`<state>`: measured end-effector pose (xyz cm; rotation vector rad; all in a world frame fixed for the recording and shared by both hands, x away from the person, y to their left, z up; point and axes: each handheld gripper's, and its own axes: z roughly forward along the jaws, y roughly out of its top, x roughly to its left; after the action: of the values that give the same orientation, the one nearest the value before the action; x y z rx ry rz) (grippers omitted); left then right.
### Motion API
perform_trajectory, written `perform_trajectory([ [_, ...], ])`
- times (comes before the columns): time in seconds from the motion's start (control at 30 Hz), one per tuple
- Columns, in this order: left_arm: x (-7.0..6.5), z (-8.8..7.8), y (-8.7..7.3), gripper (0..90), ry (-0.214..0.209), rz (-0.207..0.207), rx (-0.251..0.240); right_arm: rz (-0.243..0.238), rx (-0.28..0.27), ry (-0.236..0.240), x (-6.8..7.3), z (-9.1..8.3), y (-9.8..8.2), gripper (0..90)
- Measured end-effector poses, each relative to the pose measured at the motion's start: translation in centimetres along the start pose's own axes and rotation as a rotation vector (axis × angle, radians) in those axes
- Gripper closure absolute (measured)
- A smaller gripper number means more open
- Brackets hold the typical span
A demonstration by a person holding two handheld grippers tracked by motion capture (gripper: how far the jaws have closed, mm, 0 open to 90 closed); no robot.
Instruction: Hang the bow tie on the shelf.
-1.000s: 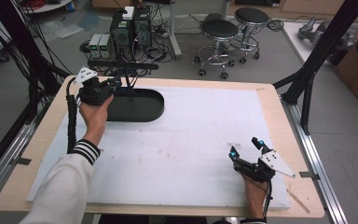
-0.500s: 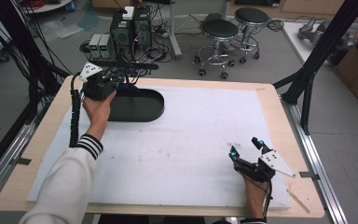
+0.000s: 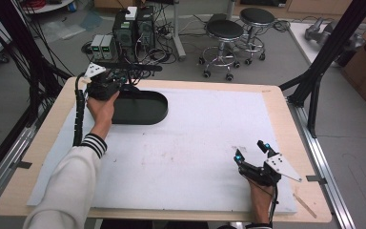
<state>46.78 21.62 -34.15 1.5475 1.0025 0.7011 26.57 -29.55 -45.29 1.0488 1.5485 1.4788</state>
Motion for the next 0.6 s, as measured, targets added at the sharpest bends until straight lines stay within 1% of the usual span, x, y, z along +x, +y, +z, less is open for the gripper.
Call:
perform_trajectory([
  [0.07,-0.2,0.2,-0.1,84.4,-0.001,0.014,0.0,0.01,0.003,-0.001,0.0,0.0,0.0,11.0],
  [0.1,-0.2,0.2,-0.1,84.4,-0.001,0.014,0.0,0.002,-0.002,-0.003,0.0,0.0,0.0,11.0],
  [0.13,-0.2,0.3,-0.2,84.3,0.001,0.014,-0.005,0.005,-0.002,-0.002,0.0,0.0,0.0,11.0],
  [0.17,-0.3,0.6,-0.3,84.3,0.0,-0.001,-0.01,0.005,-0.002,-0.002,0.0,-0.1,0.0,10.9],
  [0.23,-0.2,0.8,-0.5,84.2,0.005,-0.002,-0.002,0.004,-0.004,-0.002,0.0,0.0,0.0,11.0],
  [0.3,-0.3,0.9,-0.6,84.0,0.005,0.004,0.001,0.01,-0.003,-0.002,0.0,-0.1,0.0,11.0],
  [0.33,-0.3,1.1,-0.7,84.0,0.005,0.01,0.011,0.009,-0.002,-0.002,-0.1,0.0,0.0,11.0],
  [0.4,-0.3,1.2,-0.8,83.3,0.001,0.013,0.014,0.005,-0.002,-0.002,-0.1,0.0,0.0,10.9],
  [0.43,-0.4,1.2,-0.8,82.6,0.003,0.013,0.011,0.004,-0.002,-0.002,-0.1,0.0,0.0,11.0],
  [0.47,-0.4,1.2,-0.8,82.3,0.001,0.012,0.012,0.012,0.003,-0.001,0.0,0.0,0.0,11.0],
  [0.5,-0.3,1.3,-0.8,81.6,0.0,0.011,0.013,0.005,-0.002,-0.002,-0.1,0.0,0.0,11.0],
  [0.57,-0.3,1.4,-1.0,79.3,0.003,0.012,0.022,0.012,0.003,-0.001,0.0,0.0,0.0,11.0],
  [0.6,-0.2,1.5,-1.1,78.4,0.005,0.012,0.028,0.005,-0.001,-0.002,-0.1,0.0,0.0,10.9],
])
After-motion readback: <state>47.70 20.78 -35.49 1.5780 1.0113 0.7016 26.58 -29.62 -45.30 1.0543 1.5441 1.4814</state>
